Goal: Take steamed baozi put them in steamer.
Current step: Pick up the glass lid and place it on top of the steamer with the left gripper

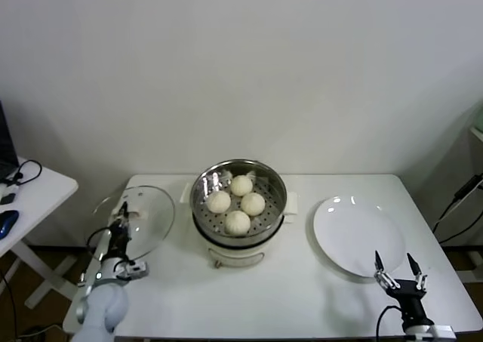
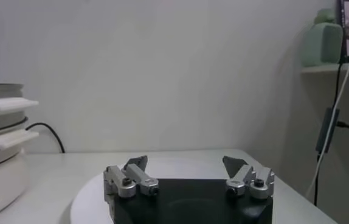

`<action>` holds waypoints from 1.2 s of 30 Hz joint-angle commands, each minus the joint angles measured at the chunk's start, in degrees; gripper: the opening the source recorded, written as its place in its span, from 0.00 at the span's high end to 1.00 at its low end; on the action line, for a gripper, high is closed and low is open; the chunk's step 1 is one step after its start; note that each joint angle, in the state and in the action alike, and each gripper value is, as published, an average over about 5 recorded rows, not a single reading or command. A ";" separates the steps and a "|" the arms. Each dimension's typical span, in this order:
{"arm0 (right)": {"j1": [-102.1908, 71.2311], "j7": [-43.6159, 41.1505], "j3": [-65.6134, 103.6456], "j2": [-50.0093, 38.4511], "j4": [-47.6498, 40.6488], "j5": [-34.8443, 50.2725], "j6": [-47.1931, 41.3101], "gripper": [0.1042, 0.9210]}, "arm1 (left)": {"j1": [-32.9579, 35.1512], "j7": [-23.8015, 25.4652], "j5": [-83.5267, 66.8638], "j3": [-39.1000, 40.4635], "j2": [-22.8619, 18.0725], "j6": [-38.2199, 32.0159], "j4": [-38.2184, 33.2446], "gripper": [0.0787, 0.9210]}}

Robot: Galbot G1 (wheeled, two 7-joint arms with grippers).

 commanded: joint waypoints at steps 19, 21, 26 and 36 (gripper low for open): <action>-0.52 -0.74 -0.67 -0.05 -0.22 -0.39 0.26 0.12 | 0.78 14.51 -2.26 9.21 7.90 15.57 -23.83 0.93; -0.50 -0.72 -0.64 -0.16 -0.33 -0.43 0.20 0.12 | 0.06 15.22 -1.70 11.01 8.06 16.86 -24.60 0.93; -0.38 -0.70 -0.59 -0.17 -0.67 -0.88 0.11 0.12 | -2.17 17.89 -0.19 16.53 7.38 20.51 -26.13 0.93; -0.35 -0.65 -0.51 0.15 -1.22 -0.98 0.29 0.12 | -5.57 22.76 3.86 28.21 1.30 25.82 -26.60 0.93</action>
